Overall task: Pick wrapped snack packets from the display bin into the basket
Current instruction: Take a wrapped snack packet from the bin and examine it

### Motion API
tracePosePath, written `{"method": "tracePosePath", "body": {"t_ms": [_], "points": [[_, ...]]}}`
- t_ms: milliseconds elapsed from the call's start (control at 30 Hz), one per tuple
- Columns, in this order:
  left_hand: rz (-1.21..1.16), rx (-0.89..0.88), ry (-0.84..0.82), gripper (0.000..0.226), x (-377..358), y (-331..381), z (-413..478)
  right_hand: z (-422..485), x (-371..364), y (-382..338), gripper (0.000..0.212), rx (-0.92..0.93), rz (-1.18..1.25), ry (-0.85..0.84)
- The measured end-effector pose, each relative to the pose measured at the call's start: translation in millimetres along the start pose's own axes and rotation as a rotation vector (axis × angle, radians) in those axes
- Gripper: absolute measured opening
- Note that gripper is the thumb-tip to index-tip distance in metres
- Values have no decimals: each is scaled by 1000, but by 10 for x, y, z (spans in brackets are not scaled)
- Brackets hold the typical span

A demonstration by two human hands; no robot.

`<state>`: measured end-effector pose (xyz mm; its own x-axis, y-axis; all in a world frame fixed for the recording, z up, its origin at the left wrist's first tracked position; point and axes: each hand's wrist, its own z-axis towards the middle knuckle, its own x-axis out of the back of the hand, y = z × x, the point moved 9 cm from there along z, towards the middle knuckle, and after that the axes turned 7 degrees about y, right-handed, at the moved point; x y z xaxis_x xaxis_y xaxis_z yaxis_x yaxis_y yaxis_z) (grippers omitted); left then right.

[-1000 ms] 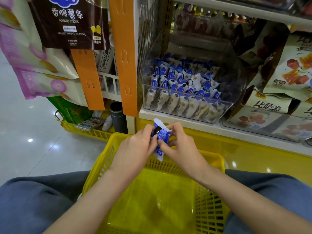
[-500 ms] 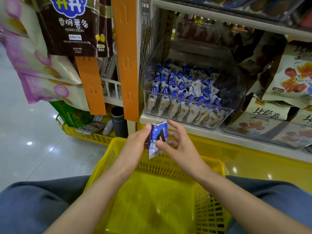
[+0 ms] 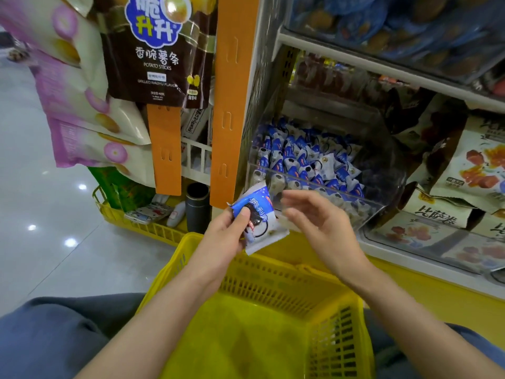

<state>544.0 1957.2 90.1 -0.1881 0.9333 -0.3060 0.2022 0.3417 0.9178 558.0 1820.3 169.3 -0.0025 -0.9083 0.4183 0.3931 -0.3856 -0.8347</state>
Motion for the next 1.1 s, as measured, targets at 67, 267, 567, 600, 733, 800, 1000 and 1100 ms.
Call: {"method": "tracePosePath", "body": {"t_ms": [67, 267, 567, 600, 733, 800, 1000, 1100], "points": [[-45, -18, 23, 19, 47, 72, 31, 269, 206, -67, 21, 55, -100, 97], [-103, -42, 58, 18, 103, 186, 66, 1119, 250, 530, 23, -273, -573, -33], [-47, -61, 76, 17, 123, 266, 85, 1341, 21, 612, 12, -223, -736, -156], [-45, -62, 73, 17, 118, 272, 80, 1338, 27, 596, 13, -225, -751, -145], [-47, -101, 45, 11, 112, 319, 54, 1330, 276, 298, 13, -184, -701, 94], [-82, -127, 35, 12, 106, 348, 39, 1258, 469, -30, 7, -48, -560, 272], [-225, -51, -58, 27, 25, 344, -21, 772, 357, -456, 10, 42, -219, 161], [-295, 31, -139, 39, -46, 291, -79, 479, 40, -326, 12, -108, -94, -41]]}}
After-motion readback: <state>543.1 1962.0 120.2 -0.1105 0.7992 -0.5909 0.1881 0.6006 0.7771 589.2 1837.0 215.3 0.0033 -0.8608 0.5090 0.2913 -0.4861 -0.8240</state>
